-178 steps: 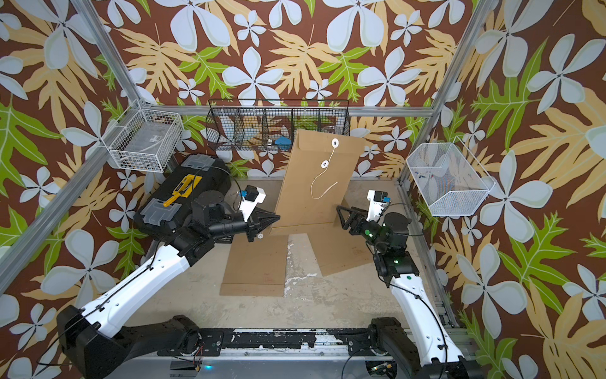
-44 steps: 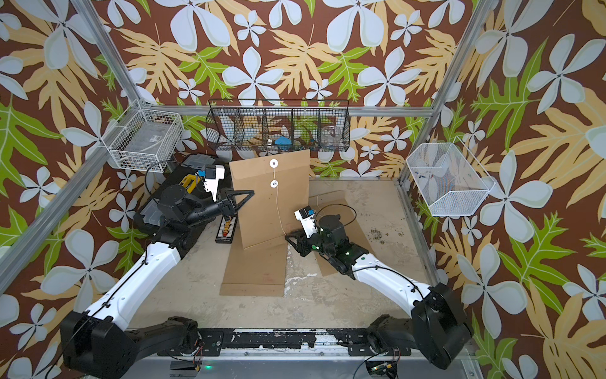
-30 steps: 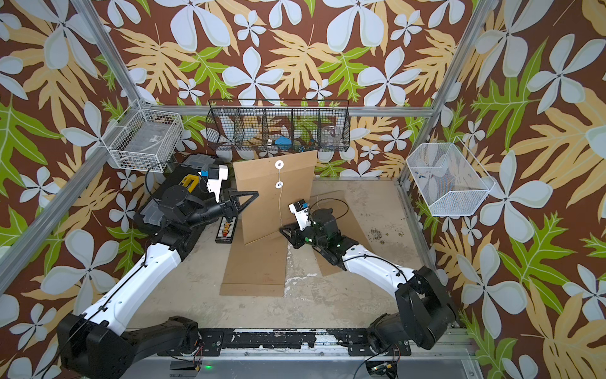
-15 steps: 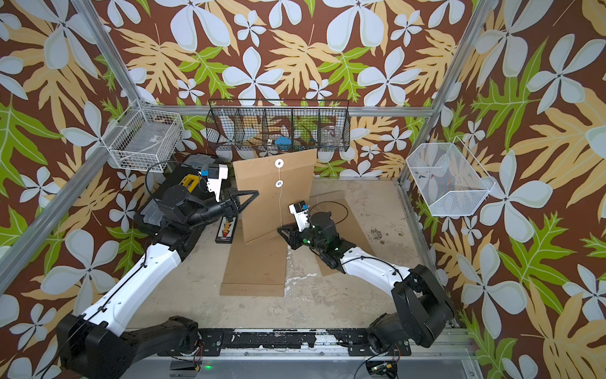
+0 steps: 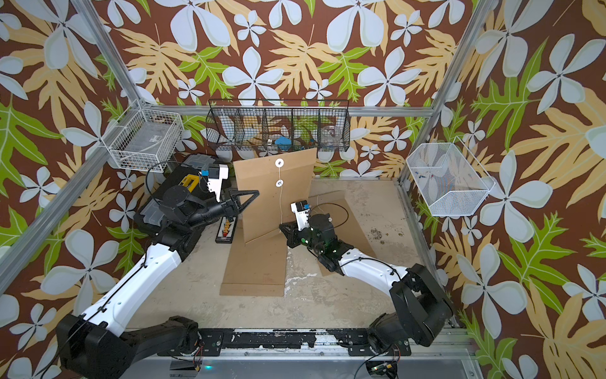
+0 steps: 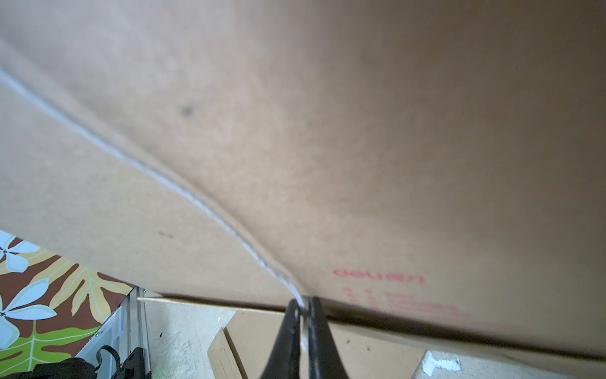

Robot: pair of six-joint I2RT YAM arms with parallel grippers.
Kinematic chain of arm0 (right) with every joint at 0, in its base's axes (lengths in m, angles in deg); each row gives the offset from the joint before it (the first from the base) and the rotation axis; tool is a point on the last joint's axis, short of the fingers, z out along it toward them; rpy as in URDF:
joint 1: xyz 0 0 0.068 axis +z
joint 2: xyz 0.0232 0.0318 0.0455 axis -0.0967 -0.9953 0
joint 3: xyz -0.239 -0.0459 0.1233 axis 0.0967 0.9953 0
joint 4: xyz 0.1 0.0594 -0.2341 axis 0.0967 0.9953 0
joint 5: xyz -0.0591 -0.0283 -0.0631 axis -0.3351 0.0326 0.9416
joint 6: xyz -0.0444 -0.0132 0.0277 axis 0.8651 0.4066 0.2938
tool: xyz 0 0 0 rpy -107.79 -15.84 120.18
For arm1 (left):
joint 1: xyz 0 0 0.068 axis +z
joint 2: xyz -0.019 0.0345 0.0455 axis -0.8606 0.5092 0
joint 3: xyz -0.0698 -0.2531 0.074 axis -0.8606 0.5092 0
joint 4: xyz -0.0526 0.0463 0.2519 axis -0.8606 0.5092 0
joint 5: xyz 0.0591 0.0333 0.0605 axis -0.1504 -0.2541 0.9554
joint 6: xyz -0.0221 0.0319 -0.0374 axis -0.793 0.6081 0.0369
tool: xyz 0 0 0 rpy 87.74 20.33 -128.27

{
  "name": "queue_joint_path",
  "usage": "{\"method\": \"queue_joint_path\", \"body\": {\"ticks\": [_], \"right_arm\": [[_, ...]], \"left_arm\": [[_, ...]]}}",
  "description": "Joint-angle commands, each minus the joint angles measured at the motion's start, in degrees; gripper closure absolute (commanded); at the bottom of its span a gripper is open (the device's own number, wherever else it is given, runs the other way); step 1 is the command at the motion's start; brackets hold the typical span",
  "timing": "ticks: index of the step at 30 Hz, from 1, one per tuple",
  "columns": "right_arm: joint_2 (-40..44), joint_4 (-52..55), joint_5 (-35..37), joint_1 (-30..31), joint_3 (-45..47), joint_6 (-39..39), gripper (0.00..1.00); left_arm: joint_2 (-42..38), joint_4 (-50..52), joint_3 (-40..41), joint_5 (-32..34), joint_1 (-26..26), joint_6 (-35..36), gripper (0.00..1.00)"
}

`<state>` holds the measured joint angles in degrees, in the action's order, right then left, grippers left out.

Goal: Close the mouth of the file bag
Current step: Close the file bag.

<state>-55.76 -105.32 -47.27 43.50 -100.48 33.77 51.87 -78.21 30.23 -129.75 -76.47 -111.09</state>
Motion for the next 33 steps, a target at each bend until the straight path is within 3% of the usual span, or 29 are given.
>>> {"method": "queue_joint_path", "body": {"ticks": [1,7,14,17,25,33], "right_arm": [[0.9,-1.8,0.6,0.0,0.4,0.0,0.94],[0.2,-1.4,0.8,0.2,0.1,-0.9,0.84],[-0.9,-1.9,5.2,1.5,-0.6,-2.8,0.81],[-0.9,-2.2,5.9,1.7,-0.6,-3.2,0.82],[2.1,-0.9,7.0,1.9,0.7,-1.7,0.99],[6.0,9.4,8.2,7.7,0.2,6.4,1.0]], "left_arm": [[-0.4,-1.0,0.0,0.3,-0.1,-0.5,1.0],[-0.1,-1.8,0.1,0.2,-0.1,-1.3,1.0],[-0.2,-2.5,0.4,0.5,-1.1,-2.1,1.0],[-0.2,-2.5,0.4,0.7,-1.4,-2.1,1.0],[-0.2,-1.0,0.4,1.9,-1.3,-1.2,1.0],[0.8,4.4,-1.1,3.4,-1.3,2.8,1.0]]}}
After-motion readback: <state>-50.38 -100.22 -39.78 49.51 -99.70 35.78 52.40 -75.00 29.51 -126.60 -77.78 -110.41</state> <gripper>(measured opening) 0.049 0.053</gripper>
